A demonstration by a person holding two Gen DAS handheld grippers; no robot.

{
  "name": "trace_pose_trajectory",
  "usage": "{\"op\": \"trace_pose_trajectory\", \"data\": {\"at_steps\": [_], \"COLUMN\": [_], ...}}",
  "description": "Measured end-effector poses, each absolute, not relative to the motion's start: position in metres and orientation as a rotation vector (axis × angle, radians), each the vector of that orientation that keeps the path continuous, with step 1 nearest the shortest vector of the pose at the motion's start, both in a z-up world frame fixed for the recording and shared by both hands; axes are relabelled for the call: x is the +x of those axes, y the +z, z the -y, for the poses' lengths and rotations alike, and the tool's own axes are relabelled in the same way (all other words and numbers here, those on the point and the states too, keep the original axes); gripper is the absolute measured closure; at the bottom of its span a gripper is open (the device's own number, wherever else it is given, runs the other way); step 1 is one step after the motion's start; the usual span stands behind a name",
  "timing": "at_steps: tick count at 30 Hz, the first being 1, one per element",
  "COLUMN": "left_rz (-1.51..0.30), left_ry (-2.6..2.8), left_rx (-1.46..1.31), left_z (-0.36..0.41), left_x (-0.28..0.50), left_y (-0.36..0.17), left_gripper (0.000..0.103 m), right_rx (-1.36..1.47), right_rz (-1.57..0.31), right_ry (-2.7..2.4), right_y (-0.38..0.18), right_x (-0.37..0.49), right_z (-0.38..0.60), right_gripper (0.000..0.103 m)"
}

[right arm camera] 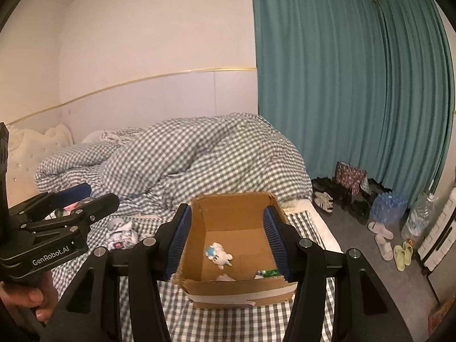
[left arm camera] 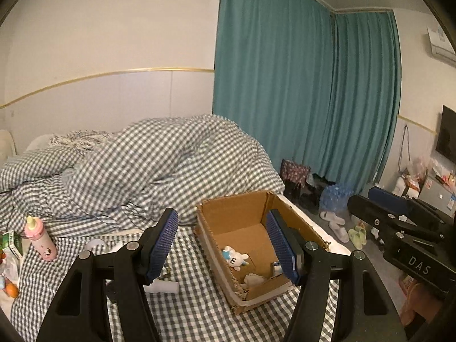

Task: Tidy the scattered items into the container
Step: 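Move both grippers back from the box toward the items on the bed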

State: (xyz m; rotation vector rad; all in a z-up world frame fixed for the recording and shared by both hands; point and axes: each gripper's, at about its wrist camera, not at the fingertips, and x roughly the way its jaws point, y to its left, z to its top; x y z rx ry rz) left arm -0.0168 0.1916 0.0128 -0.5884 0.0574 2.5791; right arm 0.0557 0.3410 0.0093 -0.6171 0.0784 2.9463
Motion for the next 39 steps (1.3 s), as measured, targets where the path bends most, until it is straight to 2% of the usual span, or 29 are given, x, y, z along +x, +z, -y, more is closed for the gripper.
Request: {"op": "trace_pose_trajectory", "data": {"at_steps": [6, 9, 12, 14, 18, 20, 22, 25, 29, 39], "left_rz": [-0.052, -0.044, -0.037, -0.030, -0.007, -0.001, 0.005, 0.015, 0.028, 0.031], "left_ry": [2.614, 2.631, 2.651, 2.668, 2.715, 2.740, 2.776, 2.814, 2.865, 2.940], "left_rx": [-0.560, -0.550, -0.539, -0.533, -0.531, -0.539, -0.544, -0.546, -0.548, -0.562], "left_z": [-0.166, -0.152, -0.139, -0.129, -0.103, -0.091, -0.078, -0.060, -0.040, -0.003], "left_x": [-0.003, 0.002, 0.007, 0.008, 0.007, 0.006, 0.005, 0.004, 0.005, 0.006], "left_y": [0.022, 0.025, 0.027, 0.029, 0.030, 0.029, 0.029, 0.030, 0.031, 0.030], "left_gripper": [0.035, 0.030, 0.026, 0.024, 0.019, 0.012, 0.008, 0.003, 0.000, 0.000], "right_rx": [-0.584, -0.579, -0.574, -0.571, -0.563, -0.564, -0.563, -0.565, -0.581, -0.601], "right_rz": [-0.060, -0.055, -0.048, -0.046, -0.038, -0.030, -0.018, -0.034, -0.018, 0.005], "right_ry": [2.974, 2.989, 3.002, 3.010, 3.032, 3.040, 3.046, 3.061, 3.079, 3.152], "right_y": [0.019, 0.021, 0.022, 0.023, 0.025, 0.024, 0.022, 0.020, 0.019, 0.018], "right_x": [0.065, 0.068, 0.073, 0.073, 0.071, 0.069, 0.066, 0.064, 0.058, 0.048], "right_z": [-0.318, -0.305, -0.291, -0.282, -0.265, -0.258, -0.250, -0.243, -0.230, -0.199], "right_gripper": [0.051, 0.051, 0.046, 0.039, 0.032, 0.021, 0.014, 0.012, 0.000, 0.000]}}
